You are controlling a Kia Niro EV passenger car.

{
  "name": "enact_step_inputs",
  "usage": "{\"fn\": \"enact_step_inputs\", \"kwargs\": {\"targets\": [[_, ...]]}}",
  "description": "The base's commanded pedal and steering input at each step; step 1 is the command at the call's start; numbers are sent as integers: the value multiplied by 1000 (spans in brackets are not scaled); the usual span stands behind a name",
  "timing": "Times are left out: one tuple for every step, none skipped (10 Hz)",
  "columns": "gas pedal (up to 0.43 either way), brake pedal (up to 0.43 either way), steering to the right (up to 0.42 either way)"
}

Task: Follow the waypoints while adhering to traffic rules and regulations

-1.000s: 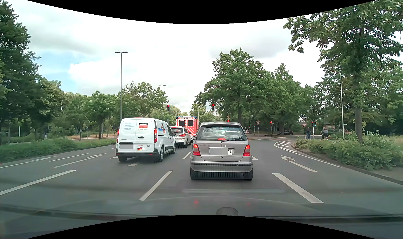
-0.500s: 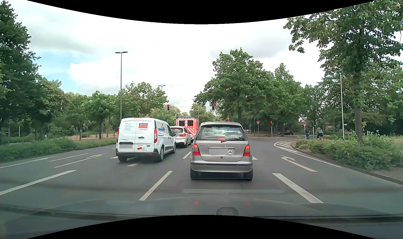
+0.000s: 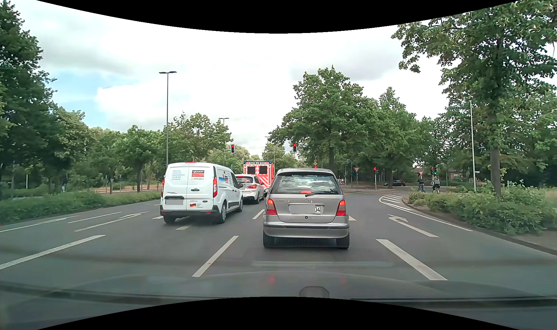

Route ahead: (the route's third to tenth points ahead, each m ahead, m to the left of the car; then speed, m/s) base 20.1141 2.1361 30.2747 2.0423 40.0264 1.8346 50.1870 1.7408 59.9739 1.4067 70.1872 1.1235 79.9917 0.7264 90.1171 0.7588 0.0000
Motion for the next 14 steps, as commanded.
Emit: {"fn": "enact_step_inputs", "kwargs": {"targets": [[0,195,-7],[0,195,-7],[0,195,-7],[0,195,-7],[0,195,-7],[0,195,-7],[0,195,-7],[0,195,-7],[0,195,-7],[0,195,-7],[0,195,-7],[0,195,-7],[0,195,-7],[0,195,-7]]}}
